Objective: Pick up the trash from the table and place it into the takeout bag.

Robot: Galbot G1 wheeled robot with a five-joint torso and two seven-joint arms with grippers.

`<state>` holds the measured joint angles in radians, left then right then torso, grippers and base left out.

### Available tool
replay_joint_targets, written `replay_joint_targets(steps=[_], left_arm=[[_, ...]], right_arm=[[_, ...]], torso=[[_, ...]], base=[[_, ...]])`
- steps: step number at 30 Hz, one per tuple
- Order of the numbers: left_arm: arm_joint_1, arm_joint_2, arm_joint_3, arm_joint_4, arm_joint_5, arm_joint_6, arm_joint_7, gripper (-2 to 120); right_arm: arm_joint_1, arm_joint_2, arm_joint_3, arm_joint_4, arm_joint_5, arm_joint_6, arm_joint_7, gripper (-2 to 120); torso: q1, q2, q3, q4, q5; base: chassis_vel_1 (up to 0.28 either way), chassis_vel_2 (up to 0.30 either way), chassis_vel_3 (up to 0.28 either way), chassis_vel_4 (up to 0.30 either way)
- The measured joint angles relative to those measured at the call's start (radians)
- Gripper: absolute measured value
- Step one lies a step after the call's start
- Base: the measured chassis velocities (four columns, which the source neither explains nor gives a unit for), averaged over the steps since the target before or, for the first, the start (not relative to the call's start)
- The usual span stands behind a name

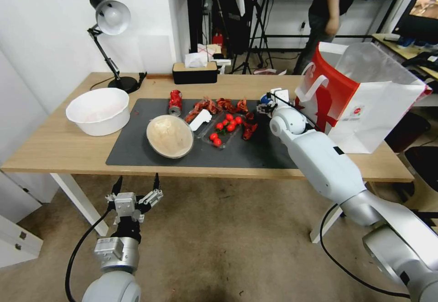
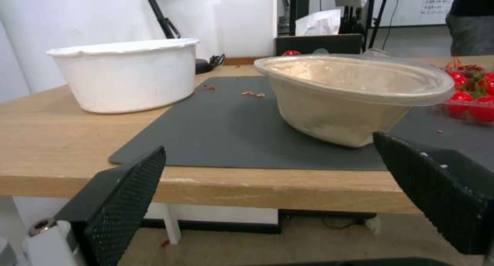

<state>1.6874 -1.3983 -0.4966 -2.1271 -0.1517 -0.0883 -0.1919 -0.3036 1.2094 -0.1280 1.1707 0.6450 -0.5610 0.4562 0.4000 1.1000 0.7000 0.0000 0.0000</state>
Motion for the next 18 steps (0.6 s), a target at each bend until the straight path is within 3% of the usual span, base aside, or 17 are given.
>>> replay_joint_targets(steps=[16,18], left_arm=[[-0.007,0.003,0.003,0.003,-0.005,0.001,-0.001,100],[-0.007,0.004,0.003,0.003,-0.006,0.002,-0.002,100]], right_arm=[[-0.019,0.015,0.018,-0.013,-0.005,0.002,-0.001,100],[-0.026,0.018,0.023,-0.01,-0.005,0.005,-0.001,95]], torso=[[0.0,0.0,0.0,0.0,0.0],[0.0,0.0,0.0,0.0,0.0]], base=[[0.0,0.0,0.0,0.0],[0.0,0.0,0.0,0.0]])
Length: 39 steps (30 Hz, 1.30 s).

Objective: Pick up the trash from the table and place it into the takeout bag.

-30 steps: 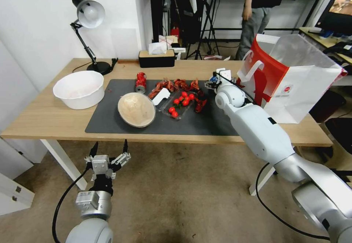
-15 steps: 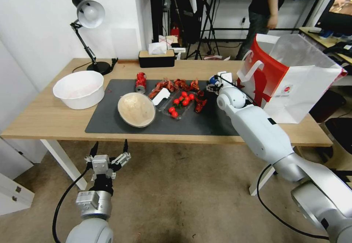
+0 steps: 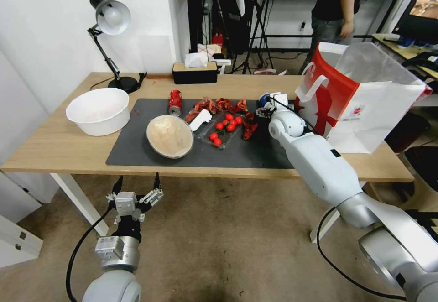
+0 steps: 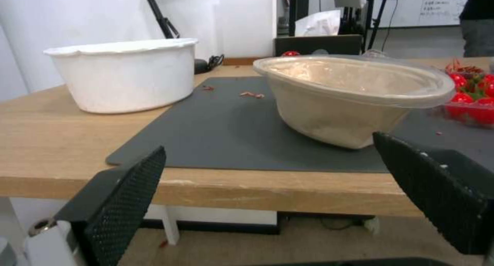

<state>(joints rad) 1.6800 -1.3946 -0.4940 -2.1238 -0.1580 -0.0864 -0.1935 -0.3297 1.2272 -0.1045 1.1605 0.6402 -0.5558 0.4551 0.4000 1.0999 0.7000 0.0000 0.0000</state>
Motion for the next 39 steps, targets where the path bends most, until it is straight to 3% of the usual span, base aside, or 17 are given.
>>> replay_joint_targets(steps=[14,28,39], left_arm=[[0.0,-0.001,0.003,0.001,0.0,0.0,0.0,100],[0.0,-0.004,0.005,0.0,0.003,0.001,0.0,100],[0.01,-0.006,0.0,-0.015,0.007,0.0,0.0,100]], right_arm=[[-0.014,-0.005,0.006,0.02,-0.001,0.013,0.001,62],[-0.02,-0.021,0.009,0.042,-0.002,0.021,0.003,62],[-0.076,-0.072,0.019,0.187,-0.018,0.022,0.006,62]], torso=[[0.0,0.0,0.0,0.0,0.0],[0.0,0.0,0.0,0.0,0.0],[0.0,0.0,0.0,0.0,0.0]], base=[[0.0,0.0,0.0,0.0],[0.0,0.0,0.0,0.0],[0.0,0.0,0.0,0.0]])
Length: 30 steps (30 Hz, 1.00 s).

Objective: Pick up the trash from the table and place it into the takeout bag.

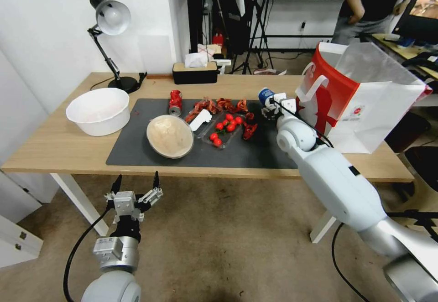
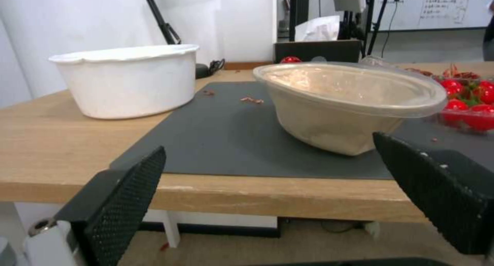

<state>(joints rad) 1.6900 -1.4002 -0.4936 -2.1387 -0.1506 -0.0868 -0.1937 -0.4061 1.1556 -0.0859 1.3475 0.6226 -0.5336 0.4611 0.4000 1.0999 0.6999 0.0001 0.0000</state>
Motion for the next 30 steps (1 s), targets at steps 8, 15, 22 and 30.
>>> replay_joint_targets(steps=[8,15,22,30], left_arm=[[0.007,-0.005,0.0,-0.007,0.006,-0.001,0.0,100],[0.001,-0.006,0.003,0.003,0.006,-0.003,-0.001,100],[0.004,-0.002,-0.001,0.007,0.001,-0.005,-0.001,100],[0.008,-0.003,-0.002,0.006,0.002,-0.007,-0.002,100]], right_arm=[[-0.166,-0.111,0.052,0.291,0.02,-0.032,0.007,62],[-0.357,-0.233,0.149,0.529,0.014,-0.037,-0.021,62],[-0.483,-0.292,0.266,0.645,-0.024,-0.016,-0.105,62],[-0.574,-0.34,0.408,0.733,-0.01,0.099,-0.315,62]], torso=[[0.0,0.0,0.0,0.0,0.0],[0.0,0.0,0.0,-0.0001,0.0],[0.0,0.0,0.0,-0.0002,0.0002],[0.0,0.0,0.0,-0.0001,0.0001]], base=[[0.0,0.0,0.0,0.0],[0.0,0.0,0.0,0.0],[0.0,0.0,0.0,0.0],[0.0,0.0,0.0,0.0]])
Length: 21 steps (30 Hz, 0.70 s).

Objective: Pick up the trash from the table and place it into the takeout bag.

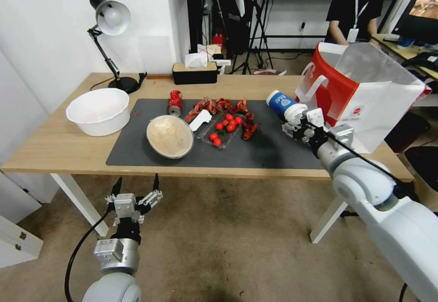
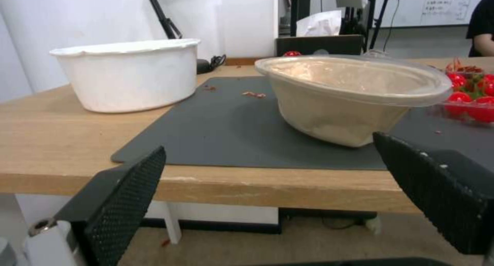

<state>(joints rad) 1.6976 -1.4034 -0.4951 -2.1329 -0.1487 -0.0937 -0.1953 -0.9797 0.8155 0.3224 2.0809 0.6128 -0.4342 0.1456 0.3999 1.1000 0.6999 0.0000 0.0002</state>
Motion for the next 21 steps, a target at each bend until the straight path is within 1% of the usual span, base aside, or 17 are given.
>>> replay_joint_targets(steps=[1,3,4,6,7,9,11,12,14,21], left_arm=[[0.0,-0.001,0.001,-0.001,0.001,0.0,0.0,100],[0.0,-0.002,0.001,-0.001,0.002,0.0,0.0,100],[0.0,-0.003,0.002,-0.002,0.002,0.0,0.0,100],[0.0,-0.004,0.003,-0.003,0.003,0.0,0.0,100],[0.0,-0.004,0.003,-0.003,0.003,0.0,0.0,100],[0.001,-0.005,0.004,-0.003,0.005,0.0,0.0,100],[0.001,-0.005,0.004,-0.003,0.005,0.0,0.0,100],[0.0,-0.006,0.003,-0.002,0.005,0.0,0.0,100],[0.0,-0.006,0.003,-0.002,0.005,0.0,0.0,100],[0.001,-0.006,0.002,-0.001,0.005,0.0,0.0,100]], right_arm=[[-0.001,-0.006,0.024,0.009,0.009,0.027,-0.019,62],[0.0,-0.008,0.032,0.011,0.01,0.038,-0.024,62],[0.01,-0.013,0.05,0.015,0.015,0.069,-0.026,62],[0.035,-0.02,0.068,0.017,0.021,0.12,-0.009,62],[0.035,-0.02,0.068,0.017,0.021,0.12,-0.009,62],[0.069,-0.026,0.083,0.006,-0.011,0.197,0.019,62],[0.076,-0.026,0.085,0.003,-0.018,0.213,0.026,62],[0.096,-0.028,0.089,-0.008,-0.032,0.254,0.054,62],[0.11,-0.028,0.089,-0.016,-0.04,0.275,0.08,62],[0.13,-0.025,0.09,-0.031,-0.056,0.302,0.122,62]], torso=[[0.0,0.0,0.0,0.0,0.0],[0.0,0.0,0.0,0.0,-0.0004],[0.0,0.0,0.0,-0.0002,-0.0001],[0.0,0.0,0.0,0.0001,-0.0001],[0.0,0.0,0.0,0.0001,-0.0001],[0.0,0.0,0.0,0.0001,-0.0002],[0.0,0.0,0.0,0.0,-0.0002],[0.0,0.0,0.0,0.0,-0.0002],[0.0,0.0,0.0,0.0,0.0],[0.0,0.0,0.0,0.0,-0.0002]], base=[[0.0,0.0,0.0,0.0],[0.0,0.0,0.0,0.0],[0.0,0.0,0.0,0.0],[0.0,0.0,0.0,0.0],[0.0,0.0,0.0,0.0],[0.0,0.0,0.0,0.0],[0.0,0.0,0.0,0.0],[0.0,0.0,0.0,0.0],[0.0,0.0,0.0,0.0],[0.0,0.0,0.0,0.0]])
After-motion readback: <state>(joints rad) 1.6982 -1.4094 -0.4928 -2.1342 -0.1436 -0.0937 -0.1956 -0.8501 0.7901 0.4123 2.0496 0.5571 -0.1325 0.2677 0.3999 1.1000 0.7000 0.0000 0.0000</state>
